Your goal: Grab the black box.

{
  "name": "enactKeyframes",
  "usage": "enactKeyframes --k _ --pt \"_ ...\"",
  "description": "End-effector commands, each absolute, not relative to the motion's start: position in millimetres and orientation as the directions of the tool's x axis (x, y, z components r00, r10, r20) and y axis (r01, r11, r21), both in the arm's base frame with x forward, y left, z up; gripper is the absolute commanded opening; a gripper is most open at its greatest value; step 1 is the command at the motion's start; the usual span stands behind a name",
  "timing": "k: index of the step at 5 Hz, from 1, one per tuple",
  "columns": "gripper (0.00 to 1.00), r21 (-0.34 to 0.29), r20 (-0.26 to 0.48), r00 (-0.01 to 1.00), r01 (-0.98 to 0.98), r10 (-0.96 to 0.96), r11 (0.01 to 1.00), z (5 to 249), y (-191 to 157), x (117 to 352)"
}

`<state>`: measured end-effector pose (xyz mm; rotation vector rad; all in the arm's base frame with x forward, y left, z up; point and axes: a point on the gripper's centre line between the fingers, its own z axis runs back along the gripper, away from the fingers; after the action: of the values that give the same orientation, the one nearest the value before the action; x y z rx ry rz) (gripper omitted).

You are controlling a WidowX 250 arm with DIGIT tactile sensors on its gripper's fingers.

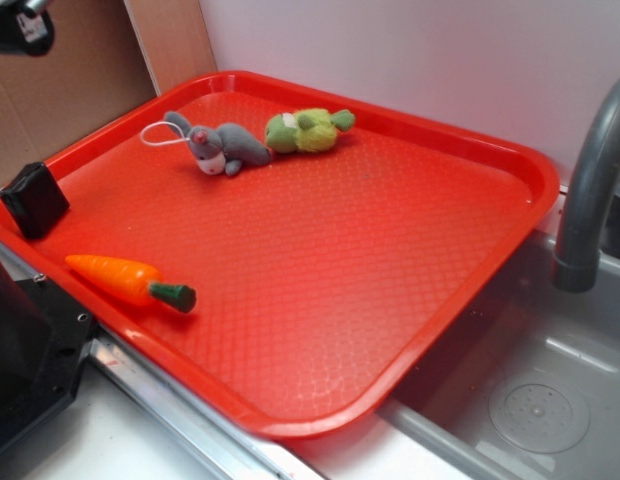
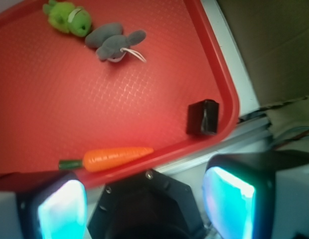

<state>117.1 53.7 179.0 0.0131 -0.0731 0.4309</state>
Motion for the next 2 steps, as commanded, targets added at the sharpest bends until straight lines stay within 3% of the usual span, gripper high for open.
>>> enactKeyframes --k 1,2 --pt "1.0 0.062 0.146 0.845 -0.527 0.514 0.848 142.4 97.5 100.3" --pt "1.0 0.083 0.166 0.849 -0.518 0.501 0.851 121.6 114.5 94.7"
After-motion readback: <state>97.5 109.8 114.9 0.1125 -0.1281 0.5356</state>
